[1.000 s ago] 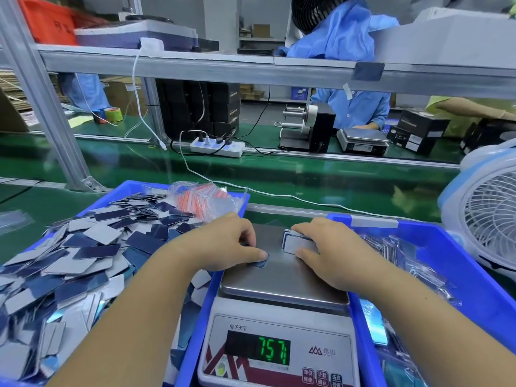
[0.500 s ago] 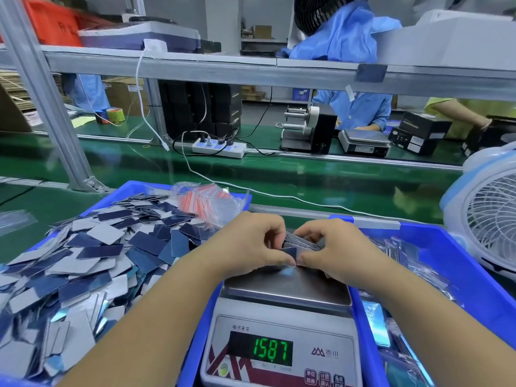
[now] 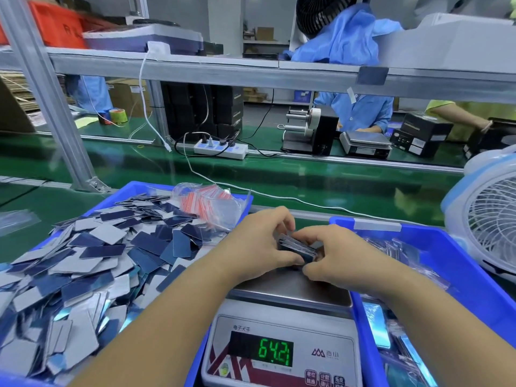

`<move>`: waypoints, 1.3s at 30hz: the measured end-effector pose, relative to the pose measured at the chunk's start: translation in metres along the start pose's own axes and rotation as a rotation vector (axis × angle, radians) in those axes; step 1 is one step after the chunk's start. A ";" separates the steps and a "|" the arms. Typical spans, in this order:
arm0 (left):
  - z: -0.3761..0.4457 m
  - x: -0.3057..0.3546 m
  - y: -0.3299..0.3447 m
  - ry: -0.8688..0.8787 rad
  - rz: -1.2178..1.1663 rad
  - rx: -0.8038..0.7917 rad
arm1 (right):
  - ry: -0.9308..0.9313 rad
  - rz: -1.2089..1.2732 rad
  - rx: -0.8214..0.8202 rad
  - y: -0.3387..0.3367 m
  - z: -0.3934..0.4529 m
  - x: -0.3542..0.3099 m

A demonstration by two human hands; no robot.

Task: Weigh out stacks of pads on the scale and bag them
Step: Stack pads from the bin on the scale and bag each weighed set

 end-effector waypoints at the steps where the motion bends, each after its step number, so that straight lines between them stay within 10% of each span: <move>1: -0.001 -0.003 -0.001 -0.031 -0.064 -0.013 | 0.000 -0.005 0.007 -0.001 0.000 0.000; 18: -0.002 -0.028 0.031 -0.198 0.477 -0.191 | -0.053 -0.220 0.189 -0.002 0.005 -0.005; 24: 0.003 -0.013 -0.012 -0.208 -0.340 0.222 | -0.028 -0.030 0.343 -0.020 0.002 -0.005; 29: 0.000 0.000 0.020 -0.398 -1.113 0.044 | -0.118 0.055 0.731 -0.052 -0.016 -0.021; 39: -0.003 -0.001 0.026 -0.469 -1.285 0.203 | -0.223 -0.134 0.772 -0.044 -0.016 -0.040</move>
Point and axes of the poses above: each hand's wrist, its own z-axis towards the middle knuckle, its own y-axis out of the palm, x = y × z, the point moved 10 cm from there along z, towards the middle knuckle, and after that the axes turned 5 degrees about x, right-handed, at the moved point
